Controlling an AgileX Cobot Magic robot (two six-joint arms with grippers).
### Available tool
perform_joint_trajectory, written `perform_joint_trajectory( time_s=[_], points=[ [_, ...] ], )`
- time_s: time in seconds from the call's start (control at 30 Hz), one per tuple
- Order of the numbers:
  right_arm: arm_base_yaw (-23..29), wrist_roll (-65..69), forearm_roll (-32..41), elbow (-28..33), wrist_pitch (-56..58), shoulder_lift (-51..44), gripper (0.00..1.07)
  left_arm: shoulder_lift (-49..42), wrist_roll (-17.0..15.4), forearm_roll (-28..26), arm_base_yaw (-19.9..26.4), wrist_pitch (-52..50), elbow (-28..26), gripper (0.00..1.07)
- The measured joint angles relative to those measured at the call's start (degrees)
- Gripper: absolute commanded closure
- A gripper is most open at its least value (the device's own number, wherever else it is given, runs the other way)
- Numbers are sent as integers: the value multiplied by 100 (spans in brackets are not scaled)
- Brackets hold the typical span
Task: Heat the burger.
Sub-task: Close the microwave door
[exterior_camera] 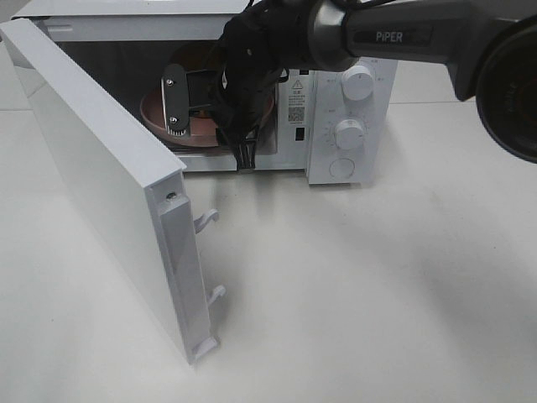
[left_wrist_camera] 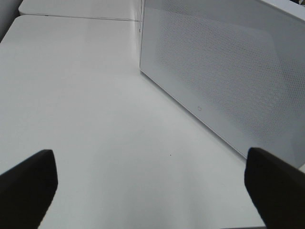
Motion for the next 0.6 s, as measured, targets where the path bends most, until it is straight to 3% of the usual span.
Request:
perform_joint_trajectory(
  time_s=[0.03, 0.1, 0.23, 0.6],
  points=[
    [0, 0, 0, 0, 0, 0, 53, 0, 0, 0, 0, 0, 0, 7],
    [0, 69, 0, 0, 11, -97, 43, 0, 0, 0, 0, 0, 0, 7],
    [0, 143, 17, 34, 11, -195, 38, 0, 0, 0, 0, 0, 0, 7],
    [0, 155, 0, 922, -435, -613, 34, 0, 0, 0, 0, 0, 0, 7]
  ],
)
